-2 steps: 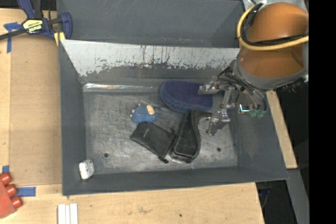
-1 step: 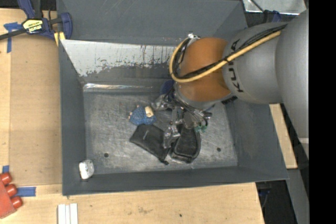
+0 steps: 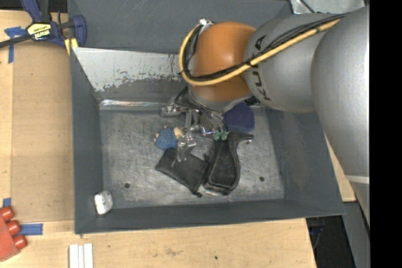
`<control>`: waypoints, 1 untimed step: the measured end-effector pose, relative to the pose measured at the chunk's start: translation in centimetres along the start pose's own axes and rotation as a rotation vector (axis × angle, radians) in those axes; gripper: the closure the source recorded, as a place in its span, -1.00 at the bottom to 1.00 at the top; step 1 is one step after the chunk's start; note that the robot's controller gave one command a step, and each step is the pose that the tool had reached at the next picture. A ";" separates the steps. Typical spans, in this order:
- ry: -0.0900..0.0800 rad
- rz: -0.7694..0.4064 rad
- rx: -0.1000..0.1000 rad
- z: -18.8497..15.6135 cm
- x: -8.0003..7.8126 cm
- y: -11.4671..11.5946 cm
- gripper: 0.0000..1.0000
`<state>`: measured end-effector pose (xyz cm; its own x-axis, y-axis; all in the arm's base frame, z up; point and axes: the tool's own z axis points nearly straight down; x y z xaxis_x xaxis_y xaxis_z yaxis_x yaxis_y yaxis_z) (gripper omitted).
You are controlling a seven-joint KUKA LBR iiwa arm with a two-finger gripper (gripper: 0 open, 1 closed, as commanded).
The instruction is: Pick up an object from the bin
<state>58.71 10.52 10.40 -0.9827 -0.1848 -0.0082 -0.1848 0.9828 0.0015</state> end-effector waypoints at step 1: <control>0.003 0.003 0.000 0.1 0.1 -0.2 1.00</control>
Offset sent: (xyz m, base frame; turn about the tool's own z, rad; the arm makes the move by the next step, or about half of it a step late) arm 0.0000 0.0000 0.0000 0.0000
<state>58.61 10.29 10.34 -0.9834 -0.1814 -0.0053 -0.1814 0.9834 0.0011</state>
